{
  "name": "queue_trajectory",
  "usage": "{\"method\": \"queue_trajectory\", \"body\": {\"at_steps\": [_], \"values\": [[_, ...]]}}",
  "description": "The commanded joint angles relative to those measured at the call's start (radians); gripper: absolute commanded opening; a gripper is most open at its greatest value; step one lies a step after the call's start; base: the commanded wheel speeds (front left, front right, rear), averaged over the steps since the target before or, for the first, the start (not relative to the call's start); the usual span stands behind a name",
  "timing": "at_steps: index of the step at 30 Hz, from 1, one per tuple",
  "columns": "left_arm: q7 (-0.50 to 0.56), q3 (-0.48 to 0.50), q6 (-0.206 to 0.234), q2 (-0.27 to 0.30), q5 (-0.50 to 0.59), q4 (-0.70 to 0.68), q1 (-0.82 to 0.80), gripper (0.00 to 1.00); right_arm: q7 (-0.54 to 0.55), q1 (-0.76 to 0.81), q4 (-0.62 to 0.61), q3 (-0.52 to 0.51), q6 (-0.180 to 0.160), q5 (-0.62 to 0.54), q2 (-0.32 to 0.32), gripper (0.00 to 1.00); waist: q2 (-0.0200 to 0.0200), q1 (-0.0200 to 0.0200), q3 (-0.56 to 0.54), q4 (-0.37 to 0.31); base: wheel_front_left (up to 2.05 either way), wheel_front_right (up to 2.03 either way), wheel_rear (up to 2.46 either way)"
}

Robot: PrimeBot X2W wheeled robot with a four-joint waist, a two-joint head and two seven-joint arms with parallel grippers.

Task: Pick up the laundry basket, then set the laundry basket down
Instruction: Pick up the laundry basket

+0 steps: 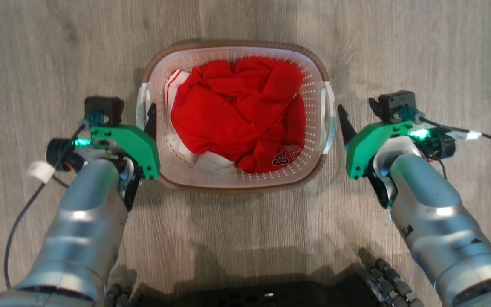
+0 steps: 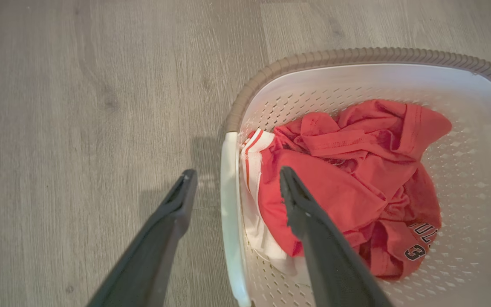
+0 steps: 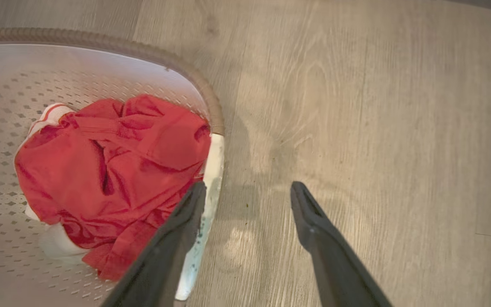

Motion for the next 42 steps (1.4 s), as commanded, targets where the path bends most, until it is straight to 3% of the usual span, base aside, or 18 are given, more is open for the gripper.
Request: {"method": "queue_trajectory", "body": {"at_steps": [1,15,30,42], "values": [[-0.009,0.01,-0.005,0.03,0.005,0.012,-0.007,1.0,0.009,0.005,-0.004,0.044,-0.002,0.04,0.01,1.0,0.0001,-0.0001,0.024,0.006,0.0,0.0,0.0],[0.054,-0.102,-0.024,0.03,-0.012,0.141,-0.134,1.0,0.125,-0.139,0.101,0.239,-0.002,0.297,0.01,1.0,0.0001,-0.0001,0.111,0.014,0.0,0.0,0.0],[0.21,-0.238,-0.025,0.056,-0.137,0.152,-0.189,1.0,0.221,-0.219,0.159,0.375,-0.002,0.423,0.01,1.0,0.0001,-0.0001,0.175,0.007,0.0,0.0,0.0],[0.246,-0.333,-0.025,0.075,-0.191,0.153,-0.227,1.0,0.227,-0.245,0.182,0.429,-0.002,0.533,0.01,1.0,0.0001,-0.0001,0.205,0.012,0.0,0.0,0.0]]}}
